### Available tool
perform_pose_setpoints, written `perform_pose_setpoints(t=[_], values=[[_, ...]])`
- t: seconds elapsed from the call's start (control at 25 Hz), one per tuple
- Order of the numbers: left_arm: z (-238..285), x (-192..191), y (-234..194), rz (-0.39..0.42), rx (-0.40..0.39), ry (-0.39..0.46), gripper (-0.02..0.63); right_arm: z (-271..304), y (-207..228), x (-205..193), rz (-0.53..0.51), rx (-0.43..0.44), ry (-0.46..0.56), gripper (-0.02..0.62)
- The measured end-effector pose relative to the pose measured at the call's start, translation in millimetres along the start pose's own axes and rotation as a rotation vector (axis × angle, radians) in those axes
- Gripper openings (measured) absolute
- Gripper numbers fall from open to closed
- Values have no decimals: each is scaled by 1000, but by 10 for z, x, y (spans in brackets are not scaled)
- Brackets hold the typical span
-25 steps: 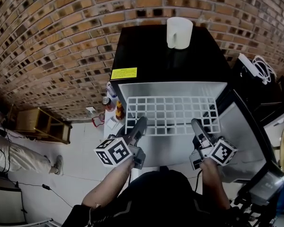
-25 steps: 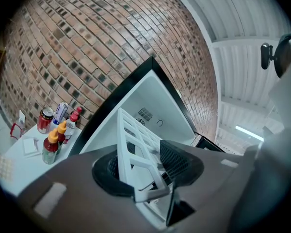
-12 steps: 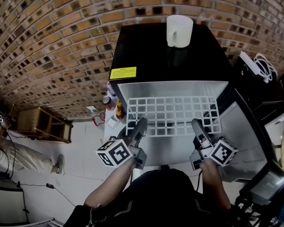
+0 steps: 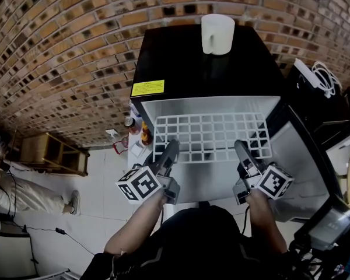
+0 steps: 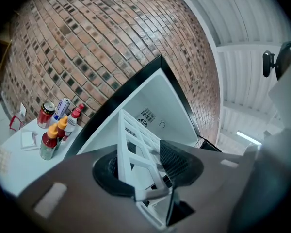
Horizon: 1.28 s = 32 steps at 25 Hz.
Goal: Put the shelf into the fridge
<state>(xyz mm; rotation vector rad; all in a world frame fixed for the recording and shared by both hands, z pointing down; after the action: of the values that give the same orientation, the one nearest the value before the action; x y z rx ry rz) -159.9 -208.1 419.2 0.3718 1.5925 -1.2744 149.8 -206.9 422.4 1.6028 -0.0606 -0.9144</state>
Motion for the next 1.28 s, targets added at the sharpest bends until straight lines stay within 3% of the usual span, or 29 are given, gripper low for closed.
perform_pose_setpoints(t=[0.24, 0.4, 0.76, 1.04, 1.28], values=[[62, 25, 11, 7, 50, 23, 150, 90, -56, 17, 0, 29, 11, 150], [76, 14, 17, 23, 68, 39, 153, 119, -10, 49, -11, -21, 31, 150], [184, 69, -34, 27, 93, 44, 161, 245, -6, 94, 1, -28, 44, 150], [201, 66, -24, 72, 191, 89, 194, 320, 5, 83, 29, -15, 58, 144], [205, 38, 6, 77, 229, 140, 191, 343, 18, 89, 1, -29, 87, 144]])
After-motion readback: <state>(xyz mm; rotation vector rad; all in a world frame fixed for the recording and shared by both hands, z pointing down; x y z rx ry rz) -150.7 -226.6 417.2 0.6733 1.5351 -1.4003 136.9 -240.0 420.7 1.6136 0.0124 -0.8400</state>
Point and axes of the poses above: the fingertips, and each gripper's own axes: z forward along the fingers, y to its right, x out of its top, the point moved 8 cm from there along -z, backward along the fingers, and after that the axes turned 11 degrees about z, right-handed, at the moved point
